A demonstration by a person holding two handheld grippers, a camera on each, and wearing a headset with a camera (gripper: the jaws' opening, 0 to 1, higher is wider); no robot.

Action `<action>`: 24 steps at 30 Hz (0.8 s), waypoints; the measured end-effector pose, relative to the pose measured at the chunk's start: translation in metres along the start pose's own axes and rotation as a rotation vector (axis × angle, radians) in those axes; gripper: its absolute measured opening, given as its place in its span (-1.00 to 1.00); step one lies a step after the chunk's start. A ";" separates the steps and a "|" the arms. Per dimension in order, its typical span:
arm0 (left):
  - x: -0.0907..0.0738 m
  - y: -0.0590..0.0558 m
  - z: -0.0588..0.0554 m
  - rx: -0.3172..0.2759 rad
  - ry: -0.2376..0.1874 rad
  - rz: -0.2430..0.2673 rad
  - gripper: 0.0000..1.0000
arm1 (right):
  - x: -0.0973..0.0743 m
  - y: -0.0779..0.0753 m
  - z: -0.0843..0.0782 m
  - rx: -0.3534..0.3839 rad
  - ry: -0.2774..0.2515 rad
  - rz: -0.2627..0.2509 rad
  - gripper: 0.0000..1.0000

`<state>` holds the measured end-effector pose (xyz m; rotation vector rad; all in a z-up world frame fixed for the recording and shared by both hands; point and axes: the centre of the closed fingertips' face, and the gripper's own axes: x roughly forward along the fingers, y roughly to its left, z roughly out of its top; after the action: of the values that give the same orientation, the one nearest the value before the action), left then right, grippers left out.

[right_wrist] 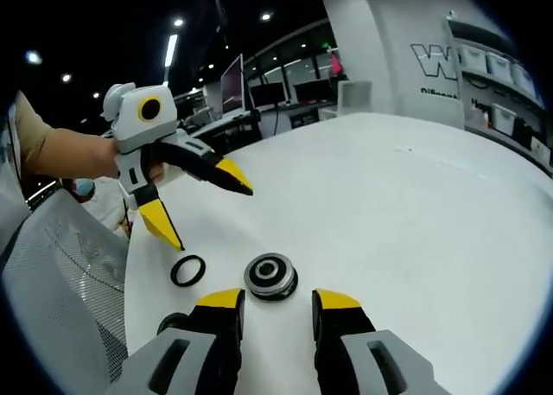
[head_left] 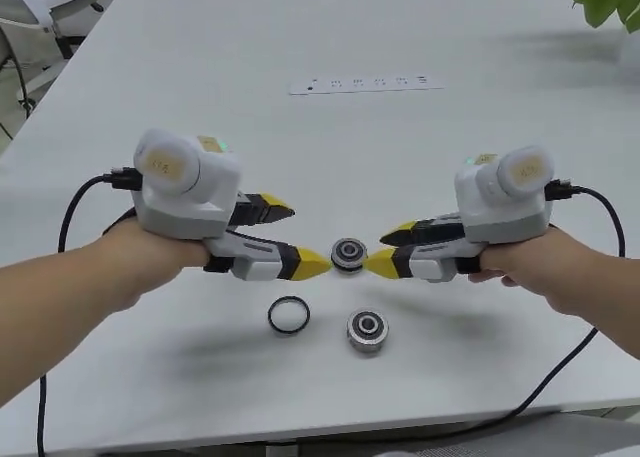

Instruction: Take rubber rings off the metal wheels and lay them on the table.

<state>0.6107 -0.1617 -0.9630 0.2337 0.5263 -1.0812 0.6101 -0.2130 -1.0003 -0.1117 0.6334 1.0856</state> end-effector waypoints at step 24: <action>0.031 -0.012 -0.008 -0.010 0.036 -0.053 -0.16 | 0.007 -0.001 -0.007 -0.025 0.021 0.007 -0.39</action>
<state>0.6093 -0.1876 -0.9848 0.2317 0.5728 -1.1268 0.6100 -0.2112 -1.0100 -0.1421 0.6397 1.1007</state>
